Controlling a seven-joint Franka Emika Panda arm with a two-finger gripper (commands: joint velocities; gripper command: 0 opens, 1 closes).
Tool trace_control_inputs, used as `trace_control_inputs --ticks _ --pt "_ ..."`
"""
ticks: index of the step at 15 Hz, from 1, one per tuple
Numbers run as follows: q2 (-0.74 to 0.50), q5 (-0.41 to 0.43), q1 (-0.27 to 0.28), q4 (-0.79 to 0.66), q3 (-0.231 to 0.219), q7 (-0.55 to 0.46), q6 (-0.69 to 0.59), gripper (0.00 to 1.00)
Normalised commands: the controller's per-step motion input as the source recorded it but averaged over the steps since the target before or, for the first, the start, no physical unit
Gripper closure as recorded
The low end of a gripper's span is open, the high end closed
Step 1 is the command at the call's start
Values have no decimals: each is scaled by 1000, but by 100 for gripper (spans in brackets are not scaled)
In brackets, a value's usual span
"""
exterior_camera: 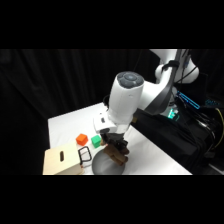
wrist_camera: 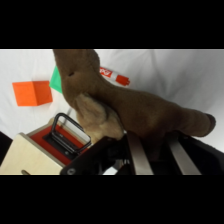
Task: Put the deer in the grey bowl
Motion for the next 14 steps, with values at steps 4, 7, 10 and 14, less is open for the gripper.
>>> trace_control_inputs --ticks 4,7,10,14 --pt "331 27 69 460 -29 43 -103 60" --pt "223 5 54 330 -86 9 -102 37" --pt "101 -4 61 223 -85 -17 -159 13" --pt "-50 7 67 134 -43 -54 -278 0"
